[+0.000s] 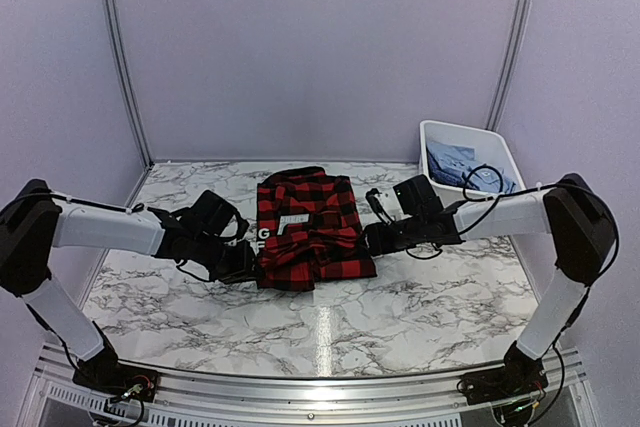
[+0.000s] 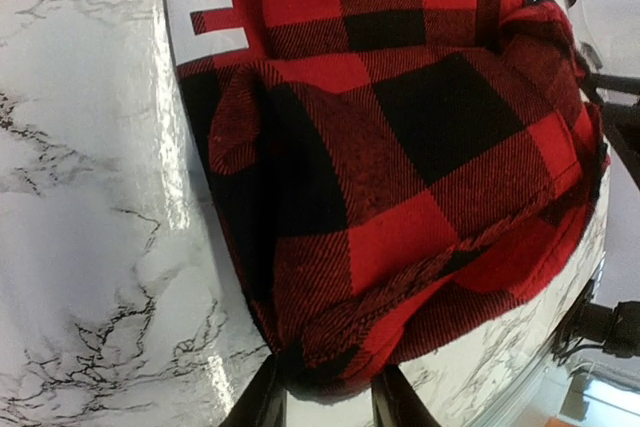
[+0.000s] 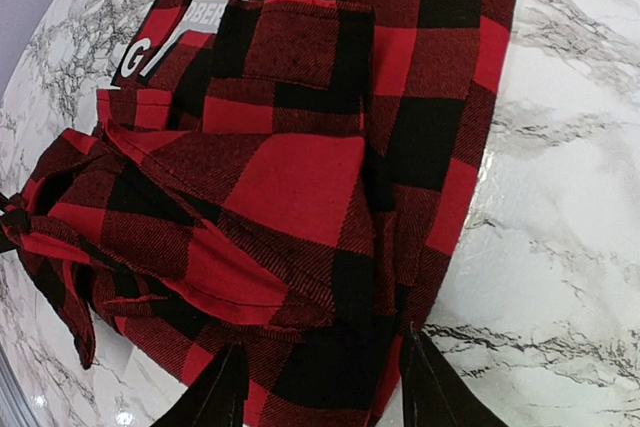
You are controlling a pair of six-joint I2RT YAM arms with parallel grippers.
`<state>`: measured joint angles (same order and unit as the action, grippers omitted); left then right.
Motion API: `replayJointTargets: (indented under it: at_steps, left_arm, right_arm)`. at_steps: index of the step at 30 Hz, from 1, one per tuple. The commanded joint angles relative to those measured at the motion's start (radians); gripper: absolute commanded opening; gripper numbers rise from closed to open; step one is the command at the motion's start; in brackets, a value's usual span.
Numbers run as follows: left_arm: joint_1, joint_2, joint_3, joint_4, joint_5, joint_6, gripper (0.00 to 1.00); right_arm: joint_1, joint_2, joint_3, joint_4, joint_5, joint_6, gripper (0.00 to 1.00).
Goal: Fold and stack the long sleeve shirts
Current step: Adjust the 2/3-rectangle-folded shirt at the center of the board.
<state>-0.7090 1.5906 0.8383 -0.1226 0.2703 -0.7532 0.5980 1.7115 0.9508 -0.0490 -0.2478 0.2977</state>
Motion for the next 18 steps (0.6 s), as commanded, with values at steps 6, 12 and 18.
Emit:
replayJointTargets:
  at_steps: [6, 12, 18]
  left_arm:
    - [0.0, 0.051, 0.121, 0.052, -0.017, 0.009, 0.17]
    - [0.02, 0.104, 0.189, 0.049, -0.036, 0.006, 0.05]
    - [0.089, 0.161, 0.273, 0.058, -0.05, -0.035, 0.0]
  right_arm:
    - [0.011, 0.082, 0.074, 0.041, 0.022, -0.017, 0.4]
    - [0.01, 0.103, 0.151, 0.024, 0.045, -0.009, 0.15]
    - [0.008, 0.14, 0.268, -0.039, 0.109, 0.001, 0.03]
